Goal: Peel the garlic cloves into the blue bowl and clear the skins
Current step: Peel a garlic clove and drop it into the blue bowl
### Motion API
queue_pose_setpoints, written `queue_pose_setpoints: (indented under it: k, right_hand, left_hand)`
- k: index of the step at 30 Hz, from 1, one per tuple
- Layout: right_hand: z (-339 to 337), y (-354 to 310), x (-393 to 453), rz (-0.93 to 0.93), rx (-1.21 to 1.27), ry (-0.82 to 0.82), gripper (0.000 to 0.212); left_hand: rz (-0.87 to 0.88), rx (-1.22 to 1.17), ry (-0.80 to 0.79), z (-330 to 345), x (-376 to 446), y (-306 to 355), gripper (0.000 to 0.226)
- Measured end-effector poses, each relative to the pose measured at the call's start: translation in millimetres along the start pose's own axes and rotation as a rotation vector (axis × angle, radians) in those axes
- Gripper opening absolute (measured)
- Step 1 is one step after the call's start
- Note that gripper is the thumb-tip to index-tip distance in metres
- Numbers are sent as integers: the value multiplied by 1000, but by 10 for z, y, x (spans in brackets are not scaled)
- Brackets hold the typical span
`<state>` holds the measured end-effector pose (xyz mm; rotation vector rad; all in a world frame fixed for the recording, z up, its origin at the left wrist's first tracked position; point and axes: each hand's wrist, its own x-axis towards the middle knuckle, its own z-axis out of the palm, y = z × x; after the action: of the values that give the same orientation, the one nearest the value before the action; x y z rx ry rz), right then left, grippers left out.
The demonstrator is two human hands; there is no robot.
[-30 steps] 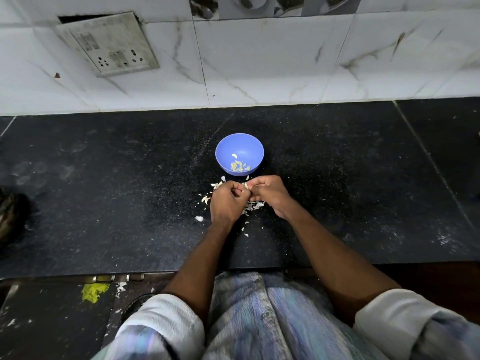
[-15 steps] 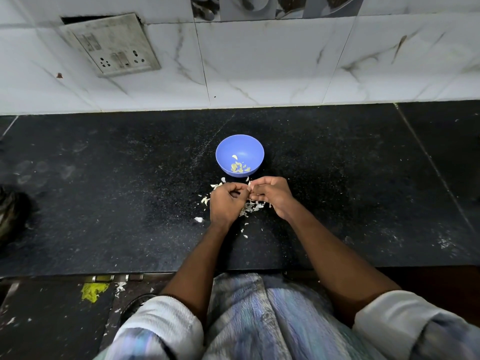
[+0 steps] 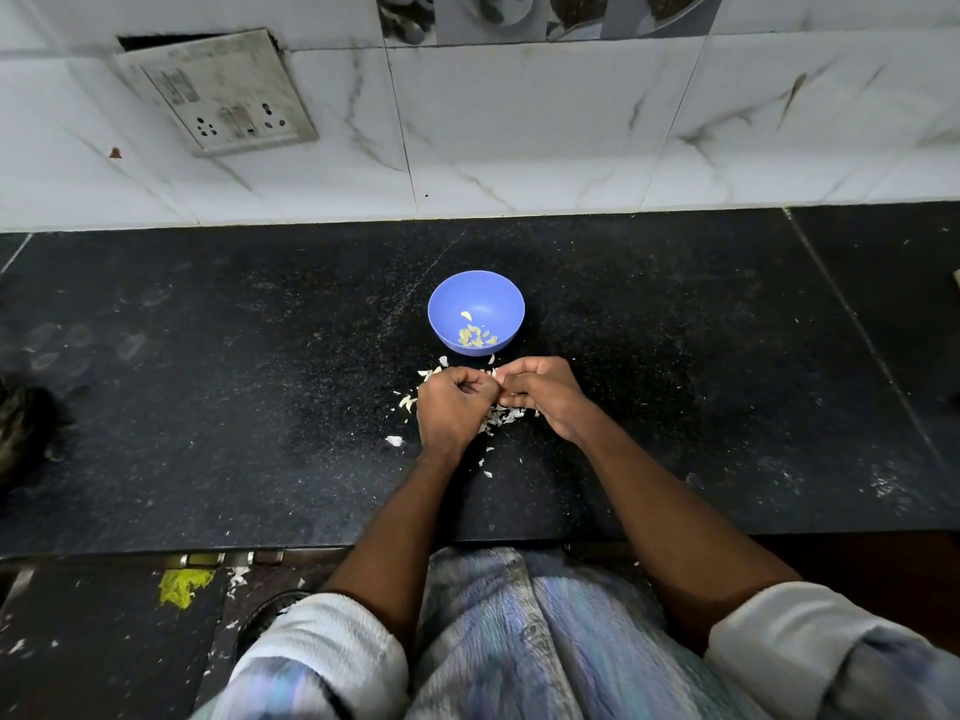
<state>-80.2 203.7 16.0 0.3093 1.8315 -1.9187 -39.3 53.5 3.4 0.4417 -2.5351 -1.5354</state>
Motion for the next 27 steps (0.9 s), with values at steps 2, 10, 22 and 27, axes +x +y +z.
queue_pose_setpoints:
  k: [2, 10, 22, 27]
  right_hand:
    - [4, -2, -10, -2, -9, -5, 6]
    - [54, 5, -25, -68, -110, -39, 9]
    - [37, 30, 13, -7, -8, -51, 7]
    - [48, 60, 58, -43, -49, 0, 7]
  left_hand:
    - [-14, 5, -6, -5, -3, 6, 6]
    - [-44, 39, -26, -16, -10, 10, 10]
    - [-57, 2, -37, -27, 8, -71, 26]
    - [-72, 25, -26, -14, 28, -104, 36]
